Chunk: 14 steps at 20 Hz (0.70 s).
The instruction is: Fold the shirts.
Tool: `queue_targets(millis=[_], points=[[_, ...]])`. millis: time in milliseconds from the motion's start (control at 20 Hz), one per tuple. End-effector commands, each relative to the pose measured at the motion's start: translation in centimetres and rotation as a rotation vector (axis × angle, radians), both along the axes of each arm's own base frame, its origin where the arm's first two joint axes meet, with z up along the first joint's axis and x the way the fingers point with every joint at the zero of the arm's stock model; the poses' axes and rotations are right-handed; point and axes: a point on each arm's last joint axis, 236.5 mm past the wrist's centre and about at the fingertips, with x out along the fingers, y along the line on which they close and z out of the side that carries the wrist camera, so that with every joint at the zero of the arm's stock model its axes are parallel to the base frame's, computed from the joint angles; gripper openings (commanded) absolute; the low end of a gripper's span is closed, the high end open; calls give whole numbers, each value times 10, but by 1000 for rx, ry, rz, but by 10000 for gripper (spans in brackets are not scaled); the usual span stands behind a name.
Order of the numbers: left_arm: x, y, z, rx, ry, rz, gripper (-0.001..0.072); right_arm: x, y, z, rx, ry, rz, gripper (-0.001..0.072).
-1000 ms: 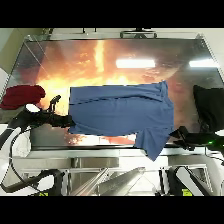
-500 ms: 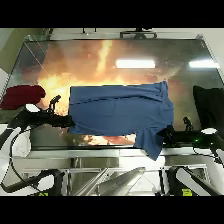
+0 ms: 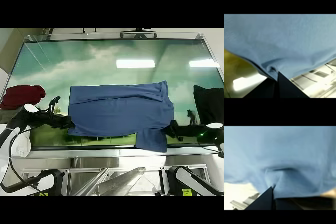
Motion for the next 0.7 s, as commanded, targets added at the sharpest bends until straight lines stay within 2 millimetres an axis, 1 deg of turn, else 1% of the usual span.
queue_targets(millis=[0, 100, 150, 200, 250, 300, 350, 400, 450, 550, 650], points=[[-3, 17, 3, -20, 37, 57, 22, 29, -24, 30, -21, -82, -30, 16], [-5, 30, 5, -37, 54, 94, 22, 46, -29, 45, -27, -133, -47, 16], [-7, 32, 6, -44, 52, 90, 22, 57, -27, 54, -11, -169, -68, 16], [-6, 34, 7, -46, 46, 91, 22, 72, -26, 67, 10, -230, -90, 16], [-1, 35, 8, -45, 36, 96, 22, 91, -25, 86, 36, -314, -115, 16], [8, 36, 11, -42, 18, 92, 22, 110, -26, 103, 58, -386, -144, 16], [19, 37, 15, -37, -1, 81, 22, 125, -26, 115, 67, -432, -157, 16], [33, 36, 19, -31, -25, 61, 22, 138, -23, 121, 69, -460, -155, 16], [47, 35, 24, -28, -45, 45, 22, 149, -18, 121, 64, -468, -144, 17], [82, 33, 31, -16, -85, 32, 21, 172, -14, 112, 24, -479, -130, 17], [116, 33, 36, -9, -114, 36, 21, 200, -18, 98, -22, -477, -159, 17]])
